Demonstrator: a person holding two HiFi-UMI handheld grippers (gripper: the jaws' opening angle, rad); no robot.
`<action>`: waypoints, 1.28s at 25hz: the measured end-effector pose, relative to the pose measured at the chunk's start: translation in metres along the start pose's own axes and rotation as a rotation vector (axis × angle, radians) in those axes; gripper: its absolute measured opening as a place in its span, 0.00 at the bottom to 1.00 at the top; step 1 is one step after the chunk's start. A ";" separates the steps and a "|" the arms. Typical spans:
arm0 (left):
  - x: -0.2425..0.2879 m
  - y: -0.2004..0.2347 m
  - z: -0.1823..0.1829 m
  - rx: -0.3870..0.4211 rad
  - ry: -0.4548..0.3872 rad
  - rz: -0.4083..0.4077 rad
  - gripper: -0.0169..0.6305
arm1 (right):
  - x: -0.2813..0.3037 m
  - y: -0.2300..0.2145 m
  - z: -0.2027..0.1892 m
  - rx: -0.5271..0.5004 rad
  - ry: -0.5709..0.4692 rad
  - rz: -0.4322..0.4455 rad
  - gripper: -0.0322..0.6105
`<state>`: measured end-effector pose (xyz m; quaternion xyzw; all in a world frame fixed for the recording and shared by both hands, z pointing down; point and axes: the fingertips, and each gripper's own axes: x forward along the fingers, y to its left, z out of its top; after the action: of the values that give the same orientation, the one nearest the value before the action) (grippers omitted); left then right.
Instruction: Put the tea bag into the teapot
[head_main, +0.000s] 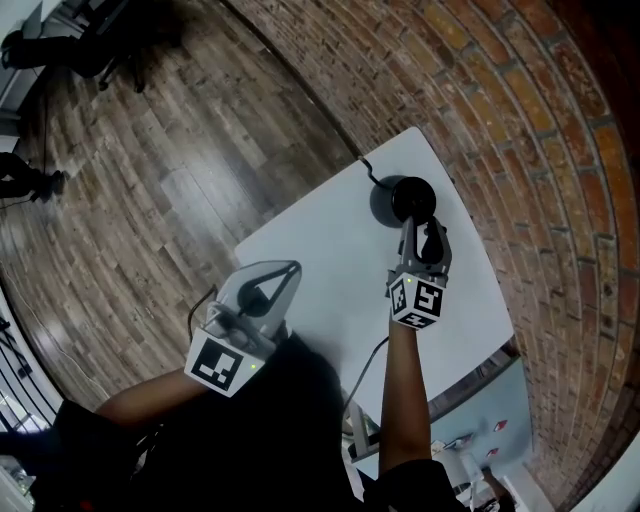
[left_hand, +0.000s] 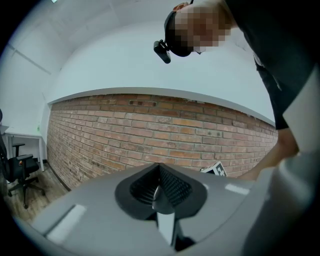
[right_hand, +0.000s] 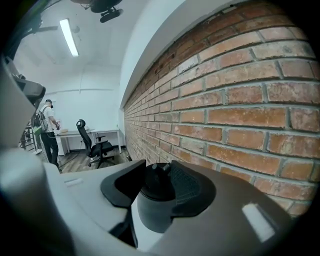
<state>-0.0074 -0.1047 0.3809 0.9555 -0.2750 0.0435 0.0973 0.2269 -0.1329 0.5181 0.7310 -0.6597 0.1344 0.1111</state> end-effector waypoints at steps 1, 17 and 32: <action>0.000 0.002 -0.002 -0.003 0.005 0.006 0.03 | 0.003 0.000 -0.001 0.000 0.004 0.005 0.30; -0.007 0.014 -0.013 -0.042 0.027 0.059 0.03 | 0.039 -0.003 -0.008 -0.002 0.059 0.002 0.34; -0.023 0.005 -0.011 -0.048 0.019 0.096 0.03 | 0.011 -0.010 0.013 0.125 -0.031 -0.023 0.32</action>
<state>-0.0303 -0.0948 0.3897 0.9382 -0.3203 0.0506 0.1206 0.2388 -0.1470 0.5096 0.7462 -0.6431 0.1628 0.0564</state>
